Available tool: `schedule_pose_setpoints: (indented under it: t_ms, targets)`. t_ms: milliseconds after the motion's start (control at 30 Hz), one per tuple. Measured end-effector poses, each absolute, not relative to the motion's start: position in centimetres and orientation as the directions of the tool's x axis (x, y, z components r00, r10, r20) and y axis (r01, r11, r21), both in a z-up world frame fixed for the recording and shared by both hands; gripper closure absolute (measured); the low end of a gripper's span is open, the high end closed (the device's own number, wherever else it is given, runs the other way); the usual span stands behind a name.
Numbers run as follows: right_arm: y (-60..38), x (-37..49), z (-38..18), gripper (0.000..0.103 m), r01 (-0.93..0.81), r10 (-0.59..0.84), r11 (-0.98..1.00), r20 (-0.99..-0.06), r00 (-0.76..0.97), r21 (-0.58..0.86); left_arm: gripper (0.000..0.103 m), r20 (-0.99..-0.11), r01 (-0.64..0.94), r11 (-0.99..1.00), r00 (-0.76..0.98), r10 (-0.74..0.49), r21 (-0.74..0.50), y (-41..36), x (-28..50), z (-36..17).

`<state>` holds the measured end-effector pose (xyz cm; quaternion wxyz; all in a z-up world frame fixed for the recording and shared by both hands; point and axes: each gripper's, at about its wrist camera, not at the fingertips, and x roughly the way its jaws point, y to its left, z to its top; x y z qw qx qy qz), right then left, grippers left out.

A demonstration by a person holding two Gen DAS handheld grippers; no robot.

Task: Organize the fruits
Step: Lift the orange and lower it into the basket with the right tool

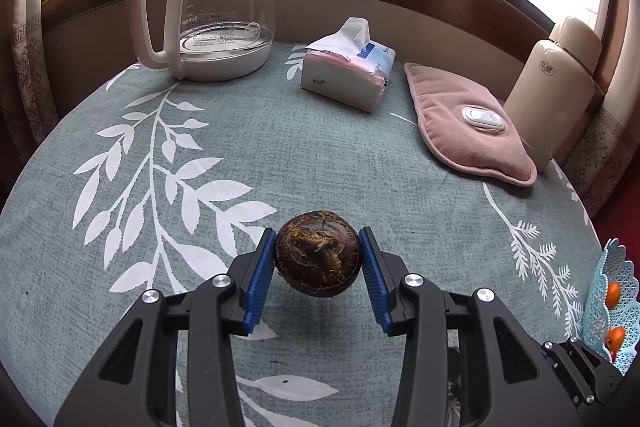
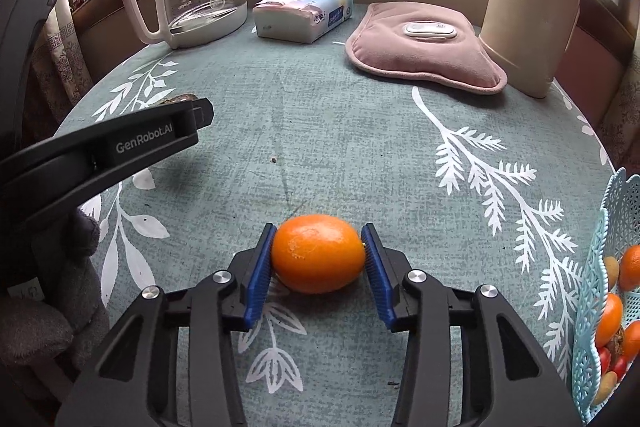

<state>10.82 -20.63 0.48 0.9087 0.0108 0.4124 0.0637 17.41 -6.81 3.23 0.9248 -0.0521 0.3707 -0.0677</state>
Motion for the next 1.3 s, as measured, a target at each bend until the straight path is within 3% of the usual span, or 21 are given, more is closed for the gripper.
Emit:
schedule_pose_setpoints:
  t_ms: [1300]
  targets:
    - [-23.0, 7.6, 4.3, 0.059, -0.046, 0.137, 0.988, -0.686, 0.714, 0.149, 0.061, -0.658, 0.137, 0.978, 0.724, -0.207, -0.156, -7.8, 16.6, 3.9]
